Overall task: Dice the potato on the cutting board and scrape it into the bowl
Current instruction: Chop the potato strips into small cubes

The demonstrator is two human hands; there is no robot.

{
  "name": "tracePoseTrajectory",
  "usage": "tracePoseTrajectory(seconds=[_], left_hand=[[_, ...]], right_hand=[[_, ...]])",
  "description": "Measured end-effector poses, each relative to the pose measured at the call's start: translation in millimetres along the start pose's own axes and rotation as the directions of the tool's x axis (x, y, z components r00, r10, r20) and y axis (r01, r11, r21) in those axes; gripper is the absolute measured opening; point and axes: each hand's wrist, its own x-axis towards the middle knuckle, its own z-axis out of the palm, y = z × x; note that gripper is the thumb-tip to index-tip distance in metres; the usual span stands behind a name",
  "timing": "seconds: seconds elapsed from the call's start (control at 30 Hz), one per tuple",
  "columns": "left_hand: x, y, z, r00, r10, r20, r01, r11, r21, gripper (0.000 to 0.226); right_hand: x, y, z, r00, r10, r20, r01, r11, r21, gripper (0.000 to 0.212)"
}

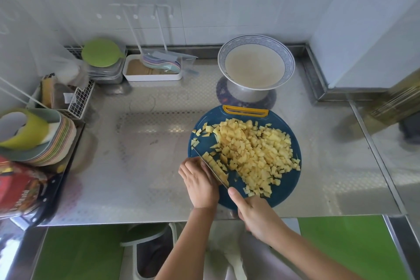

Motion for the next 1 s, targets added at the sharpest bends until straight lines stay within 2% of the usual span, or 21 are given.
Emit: tracePoseTrajectory(seconds=[0.2, 0.37, 0.53, 0.67, 0.8, 1.0], left_hand=[[4, 0, 1, 1.0, 0.003, -0.006, -0.003, 1.0, 0.012, 0.027], [5, -8, 6, 0.999, 0.043, 0.013, -0.044, 0.996, 0.082, 0.004], [7, -11, 5, 0.987, 0.159, 0.033, -0.162, 0.971, 0.173, 0.011], [9, -15, 7, 0.996, 0.068, 0.061, -0.077, 0.984, 0.16, 0.017], [9, -2, 4, 0.999, 0.044, 0.028, -0.046, 0.997, 0.07, 0.026], [9, 1, 3, 0.999, 0.031, 0.021, -0.032, 0.998, 0.046, 0.025]], right_hand=[[-3, -8, 0, 0.996, 0.079, 0.047, -0.08, 0.997, 0.012, 0.07], [-10, -19, -1, 0.995, 0.075, 0.059, -0.074, 0.997, -0.027, 0.049], [-10, -22, -3, 0.991, 0.112, 0.078, -0.108, 0.993, -0.049, 0.056], [-7, -27, -8, 0.985, 0.139, 0.1, -0.132, 0.988, -0.074, 0.055], [6, -27, -2, 0.97, 0.226, 0.087, -0.22, 0.973, -0.074, 0.072], [21, -15, 7, 0.967, 0.243, 0.071, -0.241, 0.97, -0.039, 0.072]])
